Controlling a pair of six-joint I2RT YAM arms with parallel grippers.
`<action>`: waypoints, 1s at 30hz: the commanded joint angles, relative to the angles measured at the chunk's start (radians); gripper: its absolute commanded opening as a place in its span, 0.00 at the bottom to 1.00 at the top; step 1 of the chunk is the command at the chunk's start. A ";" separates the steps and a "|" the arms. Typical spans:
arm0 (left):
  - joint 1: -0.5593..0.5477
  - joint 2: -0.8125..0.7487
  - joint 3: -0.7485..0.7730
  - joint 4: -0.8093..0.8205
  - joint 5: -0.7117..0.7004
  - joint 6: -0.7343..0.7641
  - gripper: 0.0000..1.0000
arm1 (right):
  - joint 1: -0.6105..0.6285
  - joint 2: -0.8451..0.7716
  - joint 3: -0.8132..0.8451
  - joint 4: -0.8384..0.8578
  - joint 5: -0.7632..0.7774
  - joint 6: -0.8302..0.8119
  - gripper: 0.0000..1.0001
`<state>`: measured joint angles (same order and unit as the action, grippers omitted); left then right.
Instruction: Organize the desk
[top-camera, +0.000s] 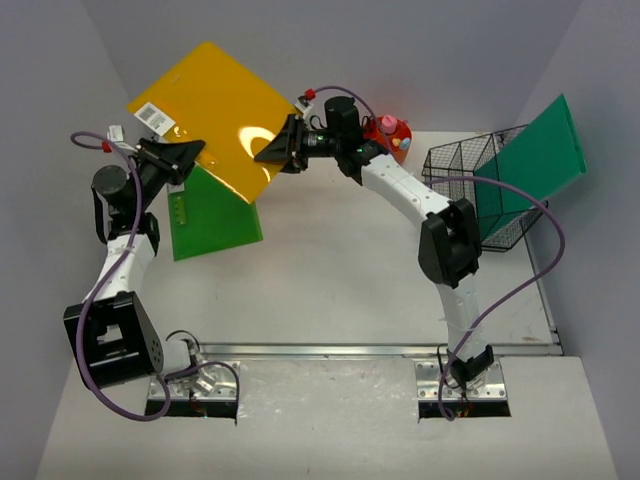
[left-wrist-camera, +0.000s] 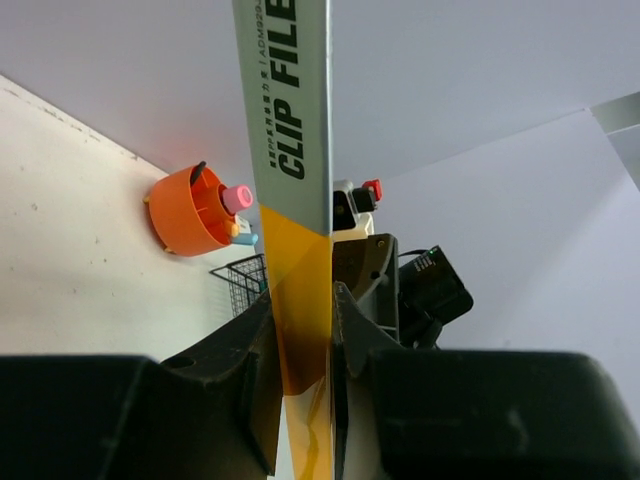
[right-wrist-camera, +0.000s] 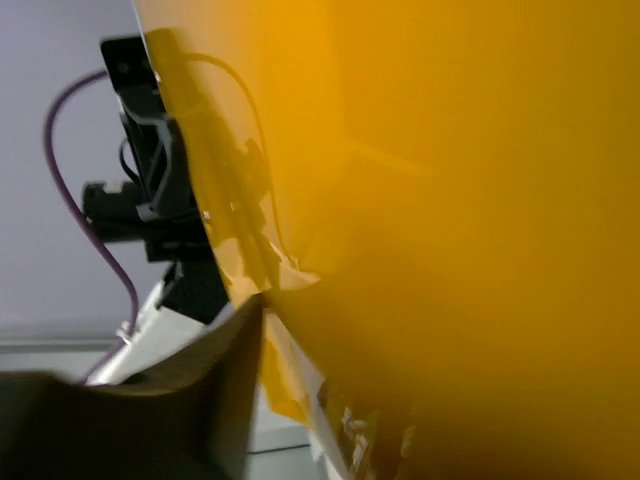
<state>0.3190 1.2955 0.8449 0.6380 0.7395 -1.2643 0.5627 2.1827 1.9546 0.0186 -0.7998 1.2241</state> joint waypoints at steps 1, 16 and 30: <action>-0.039 -0.048 -0.045 -0.005 0.030 0.010 0.17 | 0.002 -0.014 0.047 0.120 0.006 -0.087 0.21; 0.002 -0.175 0.160 -0.765 0.209 1.282 0.99 | -0.258 -0.340 -0.189 -0.303 -0.221 -0.908 0.00; -0.197 -0.006 0.698 -1.581 0.341 2.299 0.94 | -0.101 -0.302 0.147 -1.274 0.161 -1.970 0.00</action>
<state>0.2153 1.2579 1.4608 -0.7367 1.0762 0.7765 0.4032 1.9068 2.1112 -1.0046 -0.8018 -0.4149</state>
